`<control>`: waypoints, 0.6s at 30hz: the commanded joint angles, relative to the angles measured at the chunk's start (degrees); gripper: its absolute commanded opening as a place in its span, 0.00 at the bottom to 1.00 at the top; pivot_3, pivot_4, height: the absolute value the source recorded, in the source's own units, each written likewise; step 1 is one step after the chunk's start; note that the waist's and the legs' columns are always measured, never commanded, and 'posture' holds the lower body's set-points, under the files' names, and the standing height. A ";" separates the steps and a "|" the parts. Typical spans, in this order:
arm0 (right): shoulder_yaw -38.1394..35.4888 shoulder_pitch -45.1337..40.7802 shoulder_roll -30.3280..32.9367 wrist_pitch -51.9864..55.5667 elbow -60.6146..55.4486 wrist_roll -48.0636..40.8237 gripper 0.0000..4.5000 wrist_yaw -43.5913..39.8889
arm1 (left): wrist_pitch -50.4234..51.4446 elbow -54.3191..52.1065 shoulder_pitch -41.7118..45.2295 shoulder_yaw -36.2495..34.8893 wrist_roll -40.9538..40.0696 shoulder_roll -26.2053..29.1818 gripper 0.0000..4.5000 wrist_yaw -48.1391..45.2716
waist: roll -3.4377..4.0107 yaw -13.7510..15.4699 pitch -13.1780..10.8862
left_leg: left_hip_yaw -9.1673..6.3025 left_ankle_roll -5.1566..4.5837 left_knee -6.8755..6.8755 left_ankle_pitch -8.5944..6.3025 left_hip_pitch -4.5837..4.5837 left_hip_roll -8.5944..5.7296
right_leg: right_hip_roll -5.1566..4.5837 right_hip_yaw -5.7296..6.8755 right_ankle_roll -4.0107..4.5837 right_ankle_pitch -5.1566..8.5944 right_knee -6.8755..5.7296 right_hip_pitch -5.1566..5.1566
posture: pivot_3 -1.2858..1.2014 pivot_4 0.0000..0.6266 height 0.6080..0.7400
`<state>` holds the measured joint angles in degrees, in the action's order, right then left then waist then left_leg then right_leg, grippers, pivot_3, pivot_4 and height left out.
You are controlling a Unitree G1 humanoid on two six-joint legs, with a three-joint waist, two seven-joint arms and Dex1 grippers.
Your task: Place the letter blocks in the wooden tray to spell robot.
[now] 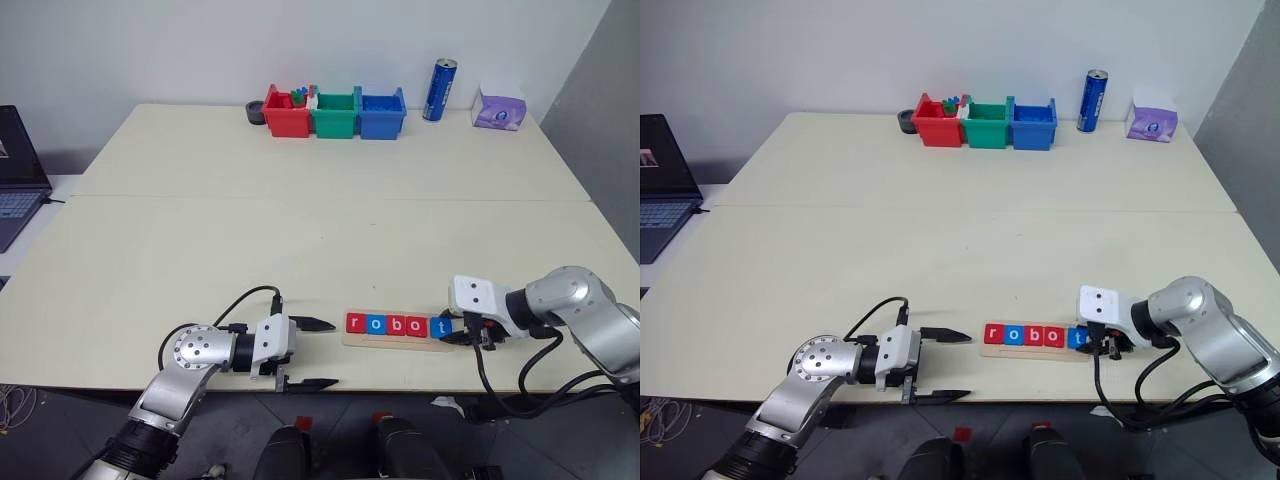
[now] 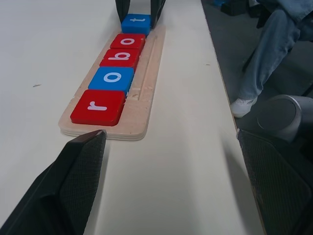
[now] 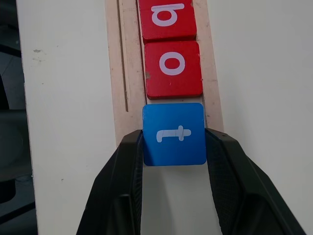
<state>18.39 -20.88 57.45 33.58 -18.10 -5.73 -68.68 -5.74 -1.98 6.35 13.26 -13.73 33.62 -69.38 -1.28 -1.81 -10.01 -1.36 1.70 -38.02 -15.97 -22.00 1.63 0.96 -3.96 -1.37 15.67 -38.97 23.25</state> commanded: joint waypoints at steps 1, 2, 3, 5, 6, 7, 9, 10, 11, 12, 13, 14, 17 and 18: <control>-0.22 -1.38 -0.45 -0.14 -0.41 0.21 0.32 -0.41 | -1.08 -1.58 -0.34 0.46 -0.03 -0.14 1.00 0.07 | 0.00 -0.01 0.00 | 0.00 0.00 0.00 0.00 0.00 0.00 | 0.00 0.00 0.01 0.00 0.00 0.00 | 0.52 0.24 1.00; -0.19 -1.53 -0.57 -0.19 -0.31 0.30 0.32 -0.31 | -1.09 -1.58 -0.37 0.46 -0.02 -0.15 1.00 0.08 | 0.00 -0.01 0.00 | 0.00 0.00 0.00 0.00 0.00 0.00 | 0.00 0.00 0.01 -0.01 0.00 0.00 | 0.52 0.24 1.00; -0.16 -1.65 -0.67 -0.26 -0.19 0.39 0.32 -0.22 | -1.09 -1.58 -0.39 0.44 -0.01 -0.15 1.00 0.11 | 0.00 -0.01 0.00 | 0.00 0.00 0.00 0.00 0.00 0.00 | 0.00 0.00 0.01 -0.01 0.00 0.00 | 0.52 0.24 1.00; -0.24 -1.80 -0.90 -0.13 -0.02 0.36 0.32 0.03 | -1.08 -1.59 -0.45 0.43 0.00 -0.16 1.00 0.16 | 0.00 -0.01 0.00 | 0.00 0.00 0.00 0.00 0.00 0.00 | 0.00 0.00 0.01 -0.01 0.00 0.00 | 0.52 0.24 1.00; -0.36 -1.86 -0.97 0.05 -0.05 0.19 0.32 0.01 | -1.07 -1.61 -0.50 0.42 0.01 -0.16 1.00 0.21 | 0.00 -0.01 0.00 | 0.00 0.00 0.00 0.00 0.00 0.00 | 0.00 0.00 0.01 -0.01 0.00 0.00 | 0.52 0.24 1.00; -0.65 -2.05 -1.13 0.37 -0.06 -0.01 0.32 0.12 | -1.02 -1.65 -0.53 0.41 -0.01 -0.16 1.00 0.23 | 0.00 -0.01 0.00 | 0.00 0.00 0.00 0.00 0.00 0.00 | 0.00 0.00 0.01 -0.01 0.00 0.00 | 0.52 0.24 1.00; -1.33 -2.28 -1.46 0.98 -0.31 -0.68 0.32 0.18 | -0.95 -1.71 -0.58 0.40 -0.05 -0.16 1.00 0.24 | 0.00 -0.01 0.00 | -0.01 0.00 0.00 0.00 0.00 0.00 | 0.00 0.00 0.01 -0.01 0.00 0.00 | 0.52 0.24 1.00; -1.57 -2.39 -1.66 1.29 -0.40 -0.91 0.32 0.28 | -0.94 -1.69 -0.58 0.39 -0.07 -0.16 1.00 0.22 | 0.00 -0.01 0.00 | -0.01 0.00 0.00 0.00 0.00 0.00 | 0.00 0.00 0.01 -0.01 0.00 0.00 | 0.52 0.24 1.00; -1.58 -2.46 -1.67 1.39 -0.47 -0.97 0.32 0.20 | -0.92 -1.68 -0.58 0.38 -0.09 -0.16 1.00 0.21 | 0.00 -0.01 0.00 | -0.02 0.00 0.00 0.00 0.00 0.00 | 0.00 0.01 0.02 -0.01 -0.01 0.00 | 0.52 0.24 1.00; -1.55 -2.51 -1.66 1.44 -0.51 -0.95 0.32 0.13 | -0.91 -1.66 -0.59 0.37 -0.09 -0.17 1.00 0.20 | 0.00 0.00 0.00 | -0.02 0.00 0.00 0.00 0.00 0.00 | 0.00 0.01 0.01 -0.01 -0.01 0.00 | 0.52 0.24 1.00; -1.50 -2.39 -1.64 1.34 -0.50 -0.93 0.40 0.06 | -0.91 -1.70 -0.59 0.38 -0.11 -0.18 1.00 0.19 | 0.00 0.00 0.00 | -0.02 0.00 0.00 0.00 0.00 0.00 | 0.00 0.01 0.01 -0.01 -0.01 0.00 | 0.52 0.24 1.00; -1.46 -2.28 -1.61 1.25 -0.49 -0.91 0.48 0.00 | -0.91 -1.74 -0.60 0.38 -0.12 -0.19 1.00 0.19 | 0.00 0.00 0.00 | -0.02 0.00 0.00 0.00 0.00 0.00 | 0.00 0.01 0.02 -0.01 0.00 0.00 | 0.52 0.24 1.00; -1.57 -2.18 -1.93 1.53 -0.52 -0.68 0.68 0.70 | -0.93 -1.82 -0.62 0.39 -0.14 -0.18 1.00 0.15 | 0.00 0.00 0.00 | -0.02 0.00 0.00 0.00 0.00 0.00 | 0.00 0.01 0.01 -0.01 -0.01 0.00 | 0.52 0.24 1.00; -1.67 -2.24 -2.06 1.71 -0.57 -0.67 0.77 0.96 | -0.93 -1.83 -0.62 0.39 -0.14 -0.17 1.00 0.13 | 0.00 -0.01 0.00 | -0.01 0.00 0.00 0.00 0.00 0.00 | 0.00 0.01 0.02 -0.01 -0.01 0.00 | 0.52 0.24 1.00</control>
<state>18.69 -22.13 55.66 35.12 -17.60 -5.86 -68.20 -5.74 -1.99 5.81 13.27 -13.72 33.59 -69.32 -1.28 -1.82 -10.01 -1.38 1.70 -38.02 -15.97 -22.00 1.62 0.95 -3.96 -1.36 15.66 -38.98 23.25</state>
